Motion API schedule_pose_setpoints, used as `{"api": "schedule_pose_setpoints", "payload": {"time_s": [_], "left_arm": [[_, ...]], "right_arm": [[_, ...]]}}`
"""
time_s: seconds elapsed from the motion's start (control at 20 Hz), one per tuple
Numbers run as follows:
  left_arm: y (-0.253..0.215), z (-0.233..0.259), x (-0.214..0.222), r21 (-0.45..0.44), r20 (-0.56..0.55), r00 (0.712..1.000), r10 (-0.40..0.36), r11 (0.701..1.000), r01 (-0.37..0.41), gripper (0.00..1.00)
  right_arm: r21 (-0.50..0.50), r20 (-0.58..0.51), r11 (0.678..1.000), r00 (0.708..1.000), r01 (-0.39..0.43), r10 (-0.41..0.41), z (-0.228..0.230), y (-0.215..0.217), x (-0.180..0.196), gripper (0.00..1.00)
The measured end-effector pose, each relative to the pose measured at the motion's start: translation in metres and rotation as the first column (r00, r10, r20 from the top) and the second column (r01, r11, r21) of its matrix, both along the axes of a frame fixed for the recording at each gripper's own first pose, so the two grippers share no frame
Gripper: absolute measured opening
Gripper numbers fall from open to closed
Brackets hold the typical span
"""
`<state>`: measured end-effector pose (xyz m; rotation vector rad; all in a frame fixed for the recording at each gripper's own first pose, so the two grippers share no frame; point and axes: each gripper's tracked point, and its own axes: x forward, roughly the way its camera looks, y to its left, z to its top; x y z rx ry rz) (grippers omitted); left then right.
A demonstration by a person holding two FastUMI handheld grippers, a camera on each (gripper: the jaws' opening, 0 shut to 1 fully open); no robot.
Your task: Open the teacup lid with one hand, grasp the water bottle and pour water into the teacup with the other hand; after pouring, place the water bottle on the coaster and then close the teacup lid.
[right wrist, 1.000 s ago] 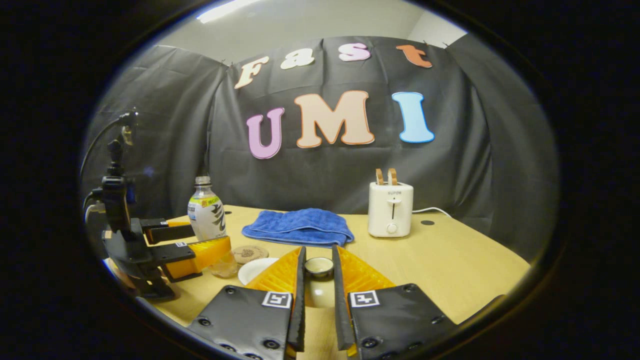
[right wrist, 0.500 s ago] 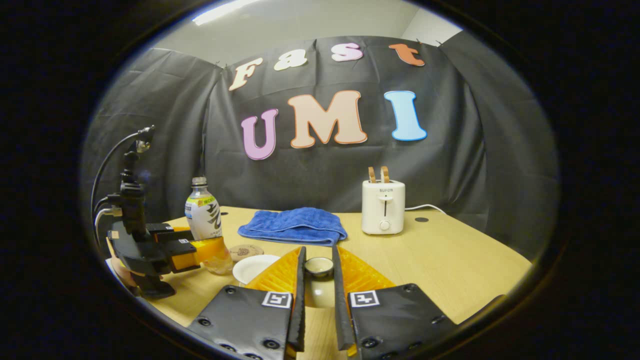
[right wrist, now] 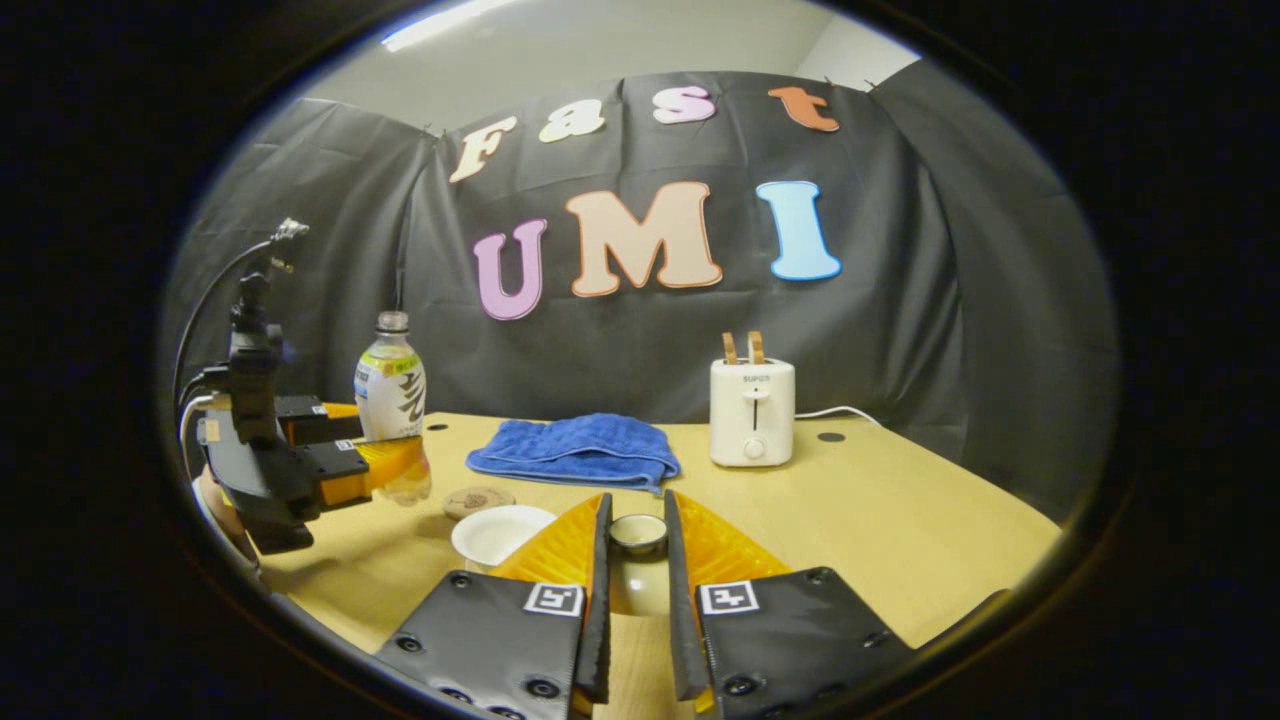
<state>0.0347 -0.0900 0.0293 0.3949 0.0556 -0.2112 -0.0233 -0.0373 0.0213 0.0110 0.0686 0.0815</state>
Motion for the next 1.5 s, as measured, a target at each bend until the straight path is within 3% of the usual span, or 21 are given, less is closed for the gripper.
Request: {"api": "schedule_pose_setpoints", "payload": {"time_s": [0.3, 0.65, 0.95, 1.1, 1.3, 1.5], "left_arm": [[-0.011, 0.007, 0.005, 0.203, 0.039, 0.998, -0.055, 0.978, 0.046, 0.55], [-0.016, -0.010, 0.007, 0.459, 0.063, 0.994, -0.094, 0.887, 0.055, 0.54], [-0.017, -0.024, 0.008, 0.620, 0.036, 0.989, -0.142, 0.779, 0.090, 0.55], [-0.016, -0.034, 0.010, 0.713, 0.019, 0.985, -0.171, 0.693, 0.106, 0.55], [-0.010, -0.048, 0.012, 0.781, -0.027, 0.983, -0.180, 0.610, 0.133, 0.55], [-0.002, -0.053, 0.016, 0.852, -0.049, 0.983, -0.178, 0.507, 0.134, 0.55]], "right_arm": [[-0.019, 0.003, 1.000, 1.000, 0.021, -0.021, 0.004, -0.012, -0.004, 0.27], [-0.036, -0.006, 0.999, 0.999, 0.033, -0.034, -0.002, -0.017, -0.002, 0.27], [-0.048, -0.011, 0.998, 0.999, 0.040, -0.040, -0.005, -0.020, 0.000, 0.27], [-0.060, -0.015, 0.997, 0.999, 0.050, -0.051, -0.006, -0.026, 0.000, 0.27], [-0.056, -0.010, 0.997, 0.998, 0.053, -0.054, -0.005, -0.030, 0.001, 0.27], [-0.048, -0.010, 0.998, 0.999, 0.048, -0.048, -0.006, -0.029, 0.002, 0.27]]}}
